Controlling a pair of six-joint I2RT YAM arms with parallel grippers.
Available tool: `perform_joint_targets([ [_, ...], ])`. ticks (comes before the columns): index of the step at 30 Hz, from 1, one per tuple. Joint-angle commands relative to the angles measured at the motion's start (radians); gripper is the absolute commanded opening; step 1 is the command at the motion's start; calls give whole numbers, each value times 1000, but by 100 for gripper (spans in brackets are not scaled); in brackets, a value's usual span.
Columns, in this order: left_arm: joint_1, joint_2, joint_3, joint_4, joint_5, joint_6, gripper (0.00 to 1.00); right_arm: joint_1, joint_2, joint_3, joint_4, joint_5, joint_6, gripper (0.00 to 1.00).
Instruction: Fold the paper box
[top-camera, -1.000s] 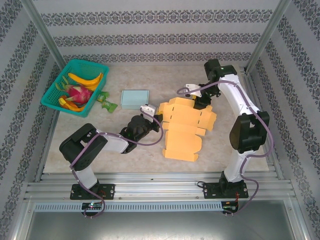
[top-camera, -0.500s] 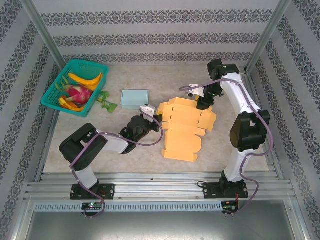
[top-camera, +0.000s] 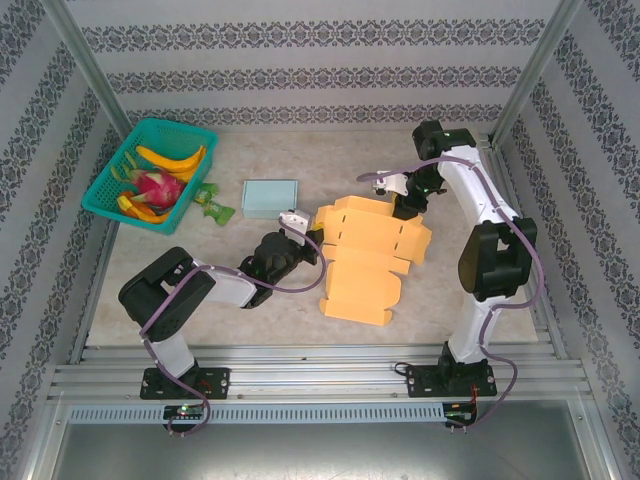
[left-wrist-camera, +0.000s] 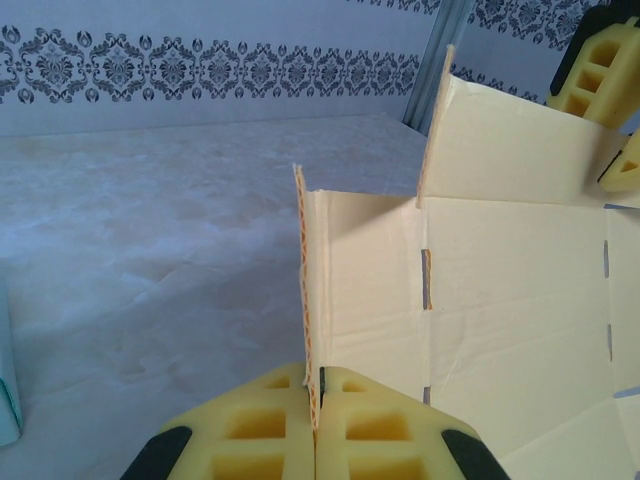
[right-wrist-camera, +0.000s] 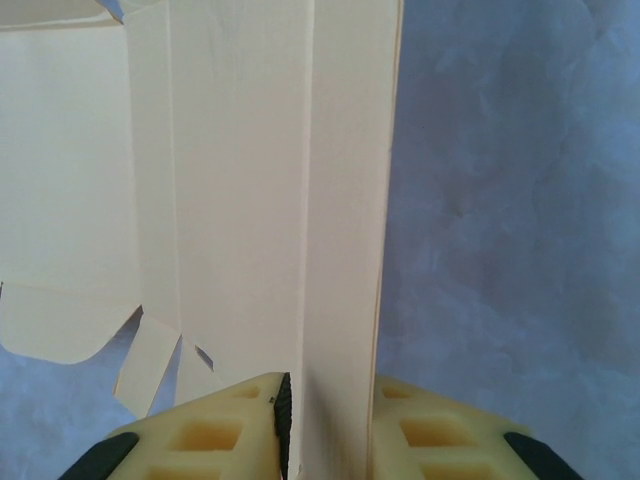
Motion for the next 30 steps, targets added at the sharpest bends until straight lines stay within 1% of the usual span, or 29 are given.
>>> perform_joint_targets([
  [1,4,-15,-13,67,-15,2,0,-11,18,11,-42,-1,-5,24],
  [4,4,-13,-9,62,-23,4,0,-11,12,17,-42,-6,-5,16],
  [7,4,-12,-6,56,-30,1,0,-11,-4,13,-28,11,3,5],
  [9,4,-16,-4,45,-41,-6,0,-11,-21,2,-14,19,5,0],
  [15,7,-58,2,-29,-102,-69,0,-9,-94,-75,61,48,17,0],
  [17,7,-102,21,-135,-163,-123,2,-4,-123,-113,100,62,33,0],
  [19,8,-151,44,-253,-200,-176,5,15,-157,-159,166,90,66,0],
  [21,9,-201,75,-384,-222,-229,6,52,-196,-220,270,148,125,0],
  [23,7,-253,88,-488,-243,-276,7,96,-228,-260,333,183,178,0],
  [24,7,-275,85,-514,-253,-296,10,114,-236,-269,344,194,204,0],
  [25,9,-300,76,-538,-268,-317,16,132,-241,-275,355,206,236,0],
  [26,10,-331,64,-557,-276,-335,17,147,-242,-277,361,219,273,0],
  [27,10,-356,54,-571,-283,-348,23,156,-241,-276,363,230,308,0],
  [29,12,-417,31,-605,-277,-364,24,167,-234,-274,363,265,379,0],
  [30,13,-439,29,-629,-271,-370,25,174,-235,-283,363,290,388,0],
])
